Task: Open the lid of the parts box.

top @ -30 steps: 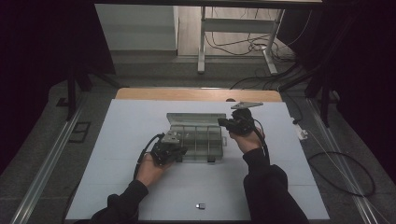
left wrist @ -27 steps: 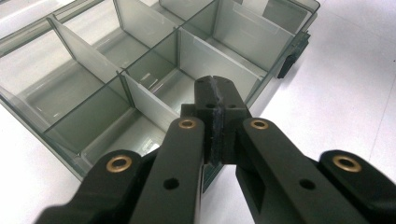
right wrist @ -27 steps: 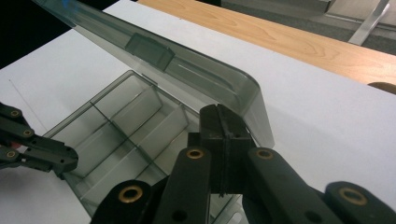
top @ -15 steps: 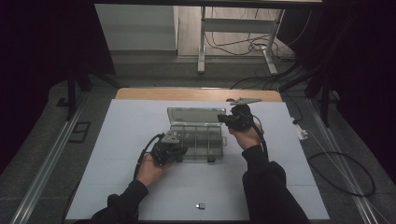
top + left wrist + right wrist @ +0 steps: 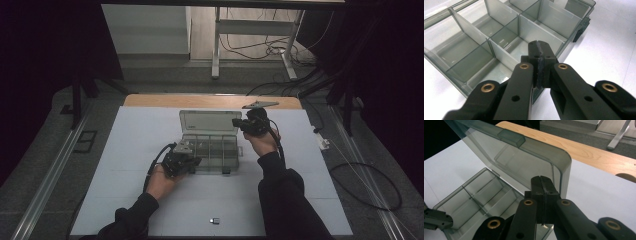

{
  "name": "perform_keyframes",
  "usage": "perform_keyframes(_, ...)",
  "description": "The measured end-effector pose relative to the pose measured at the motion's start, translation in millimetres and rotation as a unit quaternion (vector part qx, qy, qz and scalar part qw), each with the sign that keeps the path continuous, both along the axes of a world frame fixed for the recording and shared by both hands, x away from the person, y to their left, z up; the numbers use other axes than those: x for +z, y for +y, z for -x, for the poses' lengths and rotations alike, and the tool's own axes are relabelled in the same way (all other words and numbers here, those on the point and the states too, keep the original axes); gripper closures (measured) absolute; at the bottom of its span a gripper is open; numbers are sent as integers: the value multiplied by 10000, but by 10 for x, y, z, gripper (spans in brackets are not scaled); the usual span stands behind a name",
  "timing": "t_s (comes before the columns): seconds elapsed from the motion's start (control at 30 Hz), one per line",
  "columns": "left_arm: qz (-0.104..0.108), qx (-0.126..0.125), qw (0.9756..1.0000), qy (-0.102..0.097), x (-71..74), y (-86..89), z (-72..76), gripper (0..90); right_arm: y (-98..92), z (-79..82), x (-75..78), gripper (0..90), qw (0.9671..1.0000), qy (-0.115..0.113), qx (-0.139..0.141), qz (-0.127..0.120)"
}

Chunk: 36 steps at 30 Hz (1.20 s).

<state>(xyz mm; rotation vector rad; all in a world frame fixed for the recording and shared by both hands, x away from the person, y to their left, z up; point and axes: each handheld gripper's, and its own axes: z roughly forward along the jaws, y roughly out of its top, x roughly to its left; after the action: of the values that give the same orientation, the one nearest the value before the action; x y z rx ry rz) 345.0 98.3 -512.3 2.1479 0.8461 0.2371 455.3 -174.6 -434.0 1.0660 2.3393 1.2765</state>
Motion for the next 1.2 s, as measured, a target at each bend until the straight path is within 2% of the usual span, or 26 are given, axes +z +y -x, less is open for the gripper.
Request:
perform_keyframes(0.67, 10, 4, 10000, 19, -4, -6, -7, 889, 15, -183, -42, 895, 9999, 2, -133, -50)
perform_keyframes(1.2, 28, 59, 10000, 35, -15, -24, -13, 888, 21, -338, -147, 895, 9992, 190, -356, -4)
